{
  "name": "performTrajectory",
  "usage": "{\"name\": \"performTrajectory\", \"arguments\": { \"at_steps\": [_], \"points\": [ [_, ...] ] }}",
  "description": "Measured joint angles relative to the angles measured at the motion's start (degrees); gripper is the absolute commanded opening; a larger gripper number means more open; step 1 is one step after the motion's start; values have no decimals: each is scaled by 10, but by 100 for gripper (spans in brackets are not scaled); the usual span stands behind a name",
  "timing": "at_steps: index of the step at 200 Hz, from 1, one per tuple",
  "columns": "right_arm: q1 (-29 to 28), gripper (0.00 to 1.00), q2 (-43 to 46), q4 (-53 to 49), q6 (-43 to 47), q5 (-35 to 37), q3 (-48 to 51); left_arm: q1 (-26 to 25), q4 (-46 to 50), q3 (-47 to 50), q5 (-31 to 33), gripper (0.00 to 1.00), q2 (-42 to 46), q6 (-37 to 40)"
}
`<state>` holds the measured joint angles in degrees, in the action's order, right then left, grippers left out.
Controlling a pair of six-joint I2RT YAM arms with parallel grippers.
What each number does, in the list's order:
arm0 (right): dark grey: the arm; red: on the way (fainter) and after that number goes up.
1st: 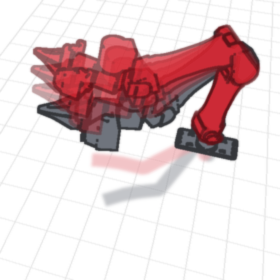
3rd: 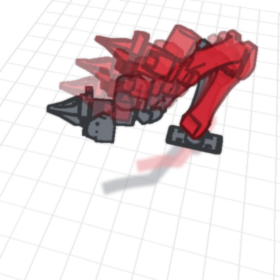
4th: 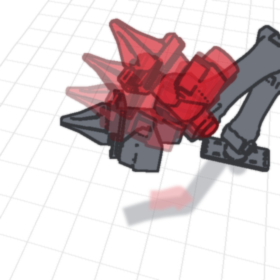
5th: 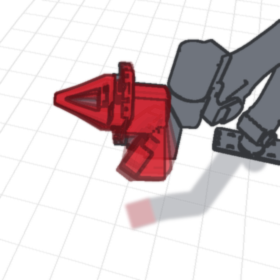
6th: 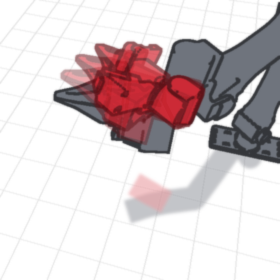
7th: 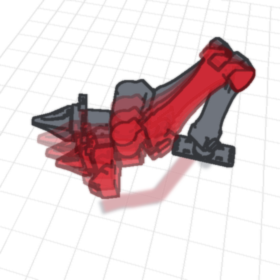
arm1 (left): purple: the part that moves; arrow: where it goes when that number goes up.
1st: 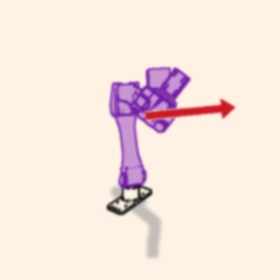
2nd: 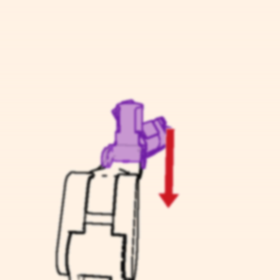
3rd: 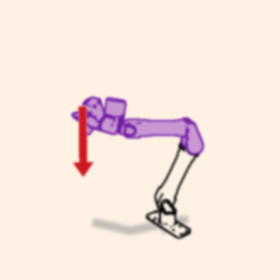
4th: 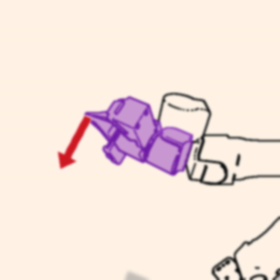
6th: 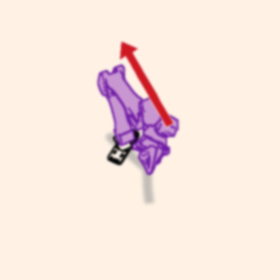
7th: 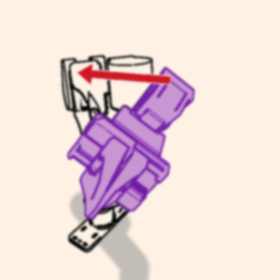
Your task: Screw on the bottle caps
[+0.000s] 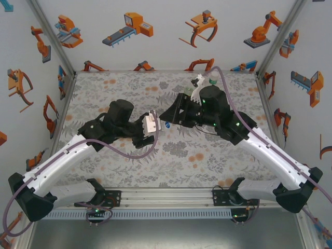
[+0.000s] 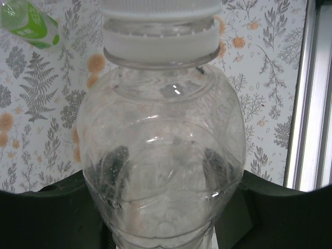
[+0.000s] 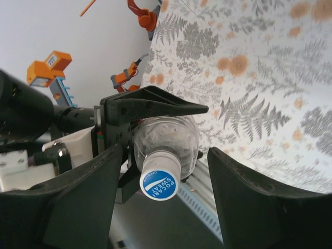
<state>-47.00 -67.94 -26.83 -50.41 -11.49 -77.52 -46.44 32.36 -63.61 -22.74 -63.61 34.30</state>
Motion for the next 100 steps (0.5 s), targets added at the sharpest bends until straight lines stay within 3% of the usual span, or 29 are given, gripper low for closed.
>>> {"name": "performTrajectory", "arguments": {
  "at_steps": [47,100],
  "points": [
    [0,65,38,10,212,-23,-11,0,-3,0,-12,0,12,0],
    [0,64,35,-38,529,-179,-30,0,-4,0,-23,0,24,0]
  ]
}}
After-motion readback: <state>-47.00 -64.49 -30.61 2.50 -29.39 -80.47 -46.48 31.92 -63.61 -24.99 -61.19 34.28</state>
